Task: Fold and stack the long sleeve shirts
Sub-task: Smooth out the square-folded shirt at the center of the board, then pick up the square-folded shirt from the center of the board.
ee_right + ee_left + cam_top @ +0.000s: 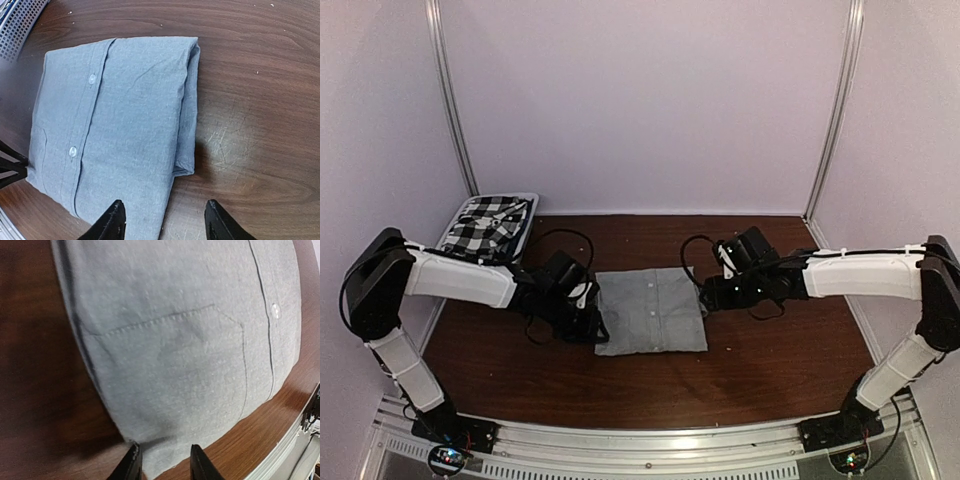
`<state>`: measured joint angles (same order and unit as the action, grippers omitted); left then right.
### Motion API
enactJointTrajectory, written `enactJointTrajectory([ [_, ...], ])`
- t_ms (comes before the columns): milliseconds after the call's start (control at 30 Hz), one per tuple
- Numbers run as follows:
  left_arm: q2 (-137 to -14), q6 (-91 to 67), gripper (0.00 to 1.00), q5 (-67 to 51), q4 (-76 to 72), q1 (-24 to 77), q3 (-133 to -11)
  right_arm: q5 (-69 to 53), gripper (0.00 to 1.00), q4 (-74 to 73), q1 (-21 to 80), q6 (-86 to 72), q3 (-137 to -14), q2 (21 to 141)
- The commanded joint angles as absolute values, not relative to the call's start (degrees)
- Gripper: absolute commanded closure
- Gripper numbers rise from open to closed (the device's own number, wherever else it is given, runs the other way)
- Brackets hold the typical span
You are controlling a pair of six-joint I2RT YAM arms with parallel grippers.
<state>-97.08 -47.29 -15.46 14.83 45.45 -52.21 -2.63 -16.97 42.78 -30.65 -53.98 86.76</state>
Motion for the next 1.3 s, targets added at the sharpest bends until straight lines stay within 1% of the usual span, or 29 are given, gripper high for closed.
enactJointTrajectory([
  [0,-92.0,-41.9,0.62,-14.6,19.1,41.5,-55.9,-5.4,0.41,-13.5,41.5,-31.0,-56.4,91.5],
  [133,-90.9,-38.3,0.60,-16.0,19.9,37.3,-57.9,-6.9,0.34,-11.2,40.8,-31.7,-58.4,96.2],
  [300,-91.4,-35.1,0.59,-18.6,19.3,32.8,-60.4,-7.0,0.27,-12.6,40.1,-31.5,-62.1,100.8],
  [467,-94.7,-33.4,0.59,-20.7,18.8,30.7,-62.7,-7.2,0.26,-11.7,38.6,-32.8,-61.7,102.2],
  [700,-97.3,-32.7,0.60,-21.9,17.3,30.6,-64.2,-8.0,0.29,-11.7,38.3,-33.6,-62.1,105.1],
  [1267,-98.0,-32.4,0.60,-24.0,15.2,30.5,-62.5,-5.1,0.44,-14.1,40.5,-35.3,-64.4,109.6],
])
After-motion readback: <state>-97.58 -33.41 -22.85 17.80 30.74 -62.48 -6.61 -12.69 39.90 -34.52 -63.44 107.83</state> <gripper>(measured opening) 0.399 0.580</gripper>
